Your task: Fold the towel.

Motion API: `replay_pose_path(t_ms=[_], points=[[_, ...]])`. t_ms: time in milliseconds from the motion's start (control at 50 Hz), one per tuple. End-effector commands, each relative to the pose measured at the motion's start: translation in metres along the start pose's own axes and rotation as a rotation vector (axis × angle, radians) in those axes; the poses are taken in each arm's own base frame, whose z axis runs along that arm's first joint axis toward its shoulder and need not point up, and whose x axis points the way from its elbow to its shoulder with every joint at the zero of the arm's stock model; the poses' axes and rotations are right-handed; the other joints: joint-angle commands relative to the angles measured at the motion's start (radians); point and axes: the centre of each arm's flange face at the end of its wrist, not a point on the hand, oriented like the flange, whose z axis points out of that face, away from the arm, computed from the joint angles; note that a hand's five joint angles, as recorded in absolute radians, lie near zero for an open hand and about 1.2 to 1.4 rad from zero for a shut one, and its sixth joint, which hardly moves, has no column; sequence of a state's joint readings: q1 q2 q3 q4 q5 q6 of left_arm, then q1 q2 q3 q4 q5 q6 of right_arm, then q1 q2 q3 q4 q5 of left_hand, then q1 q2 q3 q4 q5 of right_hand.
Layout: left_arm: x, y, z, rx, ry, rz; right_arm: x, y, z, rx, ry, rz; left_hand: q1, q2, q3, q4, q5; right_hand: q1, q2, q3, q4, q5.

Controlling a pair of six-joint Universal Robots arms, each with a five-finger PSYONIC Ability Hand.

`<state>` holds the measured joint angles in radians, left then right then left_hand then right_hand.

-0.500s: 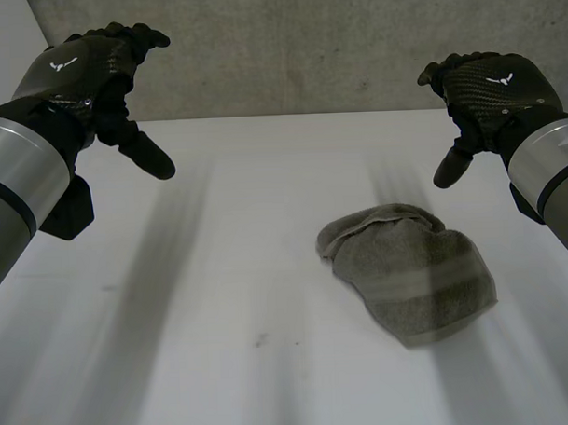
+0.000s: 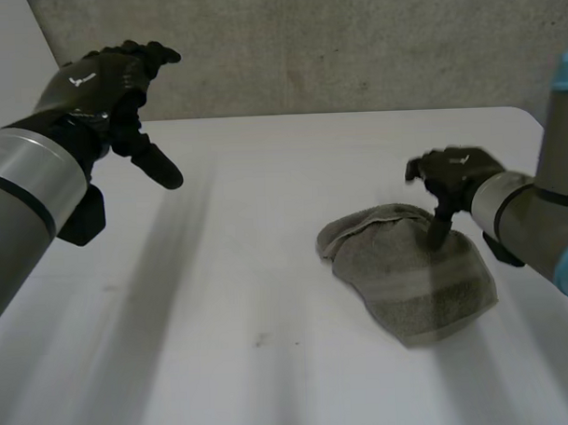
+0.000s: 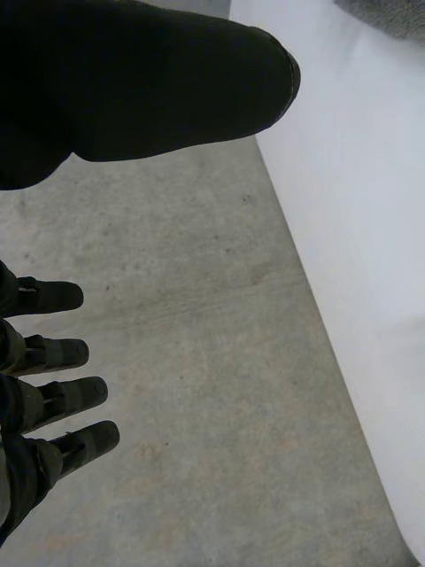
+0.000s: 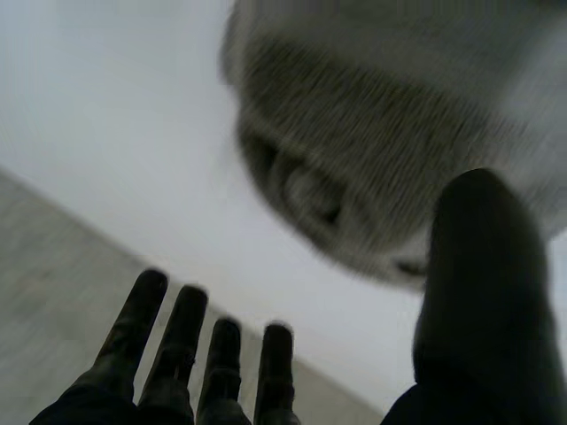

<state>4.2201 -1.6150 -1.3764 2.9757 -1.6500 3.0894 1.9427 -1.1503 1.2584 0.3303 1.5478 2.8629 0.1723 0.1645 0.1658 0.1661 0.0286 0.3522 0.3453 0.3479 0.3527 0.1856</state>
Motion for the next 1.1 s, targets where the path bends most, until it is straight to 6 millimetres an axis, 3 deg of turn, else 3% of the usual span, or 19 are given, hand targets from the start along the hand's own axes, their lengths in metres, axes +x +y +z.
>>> replay_pose_path(t_ms=[20,60,80,100,180,260,360,380,520,600,720,860,1100], points=[[0.002,0.020,0.014,-0.054,0.009,0.010,-0.005,0.025,0.023,-0.099,-0.077,0.038,0.006,0.014,0.012,0.012,-0.025,0.523,0.529,0.527,0.522,0.515],[0.002,0.025,0.018,-0.069,0.008,0.011,-0.008,0.029,0.027,-0.092,-0.116,0.055,0.006,0.014,0.012,0.012,-0.025,0.873,0.880,0.877,0.873,0.865],[0.002,0.029,0.020,-0.083,0.008,0.013,-0.008,0.029,0.027,-0.092,-0.116,0.055,0.003,0.011,0.010,0.009,-0.028,0.875,0.882,0.879,0.874,0.867],[0.002,0.029,0.020,-0.083,0.008,0.013,-0.012,0.029,0.027,-0.076,-0.134,0.053,0.003,0.011,0.010,0.009,-0.028,1.042,1.049,1.047,1.042,1.034],[0.003,0.047,0.028,-0.135,0.009,0.012,-0.019,0.024,0.024,-0.007,-0.157,0.037,0.003,0.011,0.010,0.009,-0.028,1.044,1.051,1.048,1.044,1.036],[0.004,0.064,0.034,-0.184,0.010,0.013,-0.044,0.003,-0.007,0.154,-0.229,-0.026,0.003,0.011,0.010,0.009,-0.028,1.044,1.051,1.048,1.044,1.036],[0.008,0.105,0.048,-0.280,0.031,0.002,-0.073,-0.002,-0.034,0.225,-0.295,-0.129,0.003,0.011,0.010,0.009,-0.028,1.044,1.051,1.048,1.044,1.036],[0.008,0.105,0.048,-0.281,0.031,0.001,-0.078,0.000,-0.040,0.222,-0.306,-0.175,0.003,0.011,0.010,0.009,-0.028,1.044,1.051,1.048,1.044,1.036],[0.013,0.152,0.059,-0.373,0.049,-0.122,-0.082,-0.008,-0.071,0.245,-0.316,-0.330,0.015,0.023,0.021,0.021,-0.016,1.044,1.051,1.048,1.044,1.036],[0.017,0.164,0.059,-0.416,0.078,-0.203,-0.083,-0.026,-0.096,0.324,-0.317,-0.340,0.021,0.028,0.027,0.027,-0.010,1.044,1.051,1.048,1.044,1.036],[0.026,0.180,0.057,-0.489,0.139,-0.356,-0.084,-0.036,-0.116,0.383,-0.318,-0.349,0.024,0.031,0.030,0.030,-0.007,1.044,1.051,1.048,1.044,1.036],[0.041,0.195,0.047,-0.580,0.210,-0.473,-0.085,-0.035,-0.119,0.388,-0.315,-0.354,0.029,0.037,0.036,0.036,-0.001,1.044,1.051,1.048,1.044,1.036],[0.058,0.200,0.035,-0.674,0.335,-0.509,-0.082,-0.033,-0.100,0.402,-0.276,-0.373,0.144,0.152,0.150,0.150,0.113,1.044,1.051,1.048,1.044,1.036]])
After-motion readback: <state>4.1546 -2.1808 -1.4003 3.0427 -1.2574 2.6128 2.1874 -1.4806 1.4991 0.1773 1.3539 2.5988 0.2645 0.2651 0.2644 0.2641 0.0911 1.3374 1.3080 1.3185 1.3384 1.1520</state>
